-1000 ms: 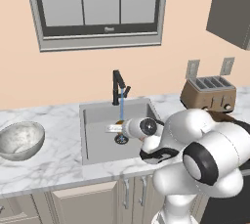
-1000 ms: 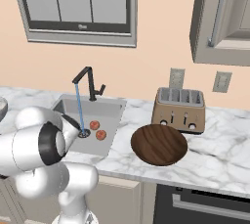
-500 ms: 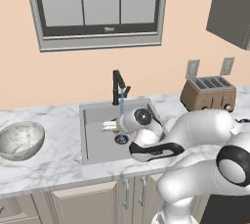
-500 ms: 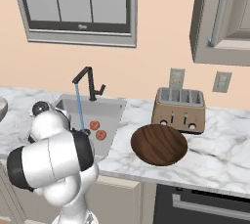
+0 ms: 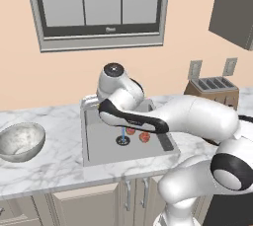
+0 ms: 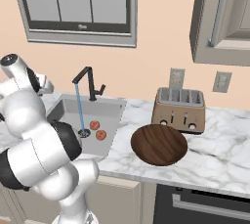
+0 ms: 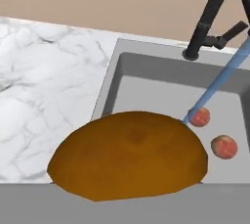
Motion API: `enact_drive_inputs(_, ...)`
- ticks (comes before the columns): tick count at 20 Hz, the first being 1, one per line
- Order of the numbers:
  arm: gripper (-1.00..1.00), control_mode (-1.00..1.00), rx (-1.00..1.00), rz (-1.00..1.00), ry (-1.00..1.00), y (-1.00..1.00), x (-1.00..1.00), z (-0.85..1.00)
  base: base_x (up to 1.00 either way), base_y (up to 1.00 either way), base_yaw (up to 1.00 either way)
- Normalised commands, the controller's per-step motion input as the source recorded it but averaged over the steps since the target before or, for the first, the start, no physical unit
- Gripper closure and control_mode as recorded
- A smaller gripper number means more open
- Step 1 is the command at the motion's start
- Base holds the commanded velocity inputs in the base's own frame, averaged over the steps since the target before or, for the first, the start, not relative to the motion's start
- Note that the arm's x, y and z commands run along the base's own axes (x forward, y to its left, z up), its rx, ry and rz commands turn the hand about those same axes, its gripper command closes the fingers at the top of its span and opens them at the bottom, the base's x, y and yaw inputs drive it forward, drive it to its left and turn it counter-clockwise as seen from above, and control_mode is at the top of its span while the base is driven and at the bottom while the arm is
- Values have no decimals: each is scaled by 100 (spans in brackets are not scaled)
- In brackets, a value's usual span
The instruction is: Pick the peachs from the sink and place them in one bowl. Place the mushroom in the other bowl. Then turn off the sink faucet.
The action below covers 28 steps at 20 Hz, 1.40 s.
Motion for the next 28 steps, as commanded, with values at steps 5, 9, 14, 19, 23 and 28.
enact_drive_inputs(5,100,-100,0,12,-15,42,-28,65,0,0,0)
enact_drive_inputs(9,100,-100,17,43,-11,37,-32,6,0,0,0)
enact_drive_inputs(14,100,-100,30,50,-5,34,-10,0,0,0,0)
enact_drive_inputs(19,100,-100,26,41,0,41,0,-2,0,0,0)
enact_drive_inputs(23,100,-100,20,29,3,56,0,-6,0,0,0)
enact_drive_inputs(28,100,-100,9,13,11,50,-17,-3,0,0,0)
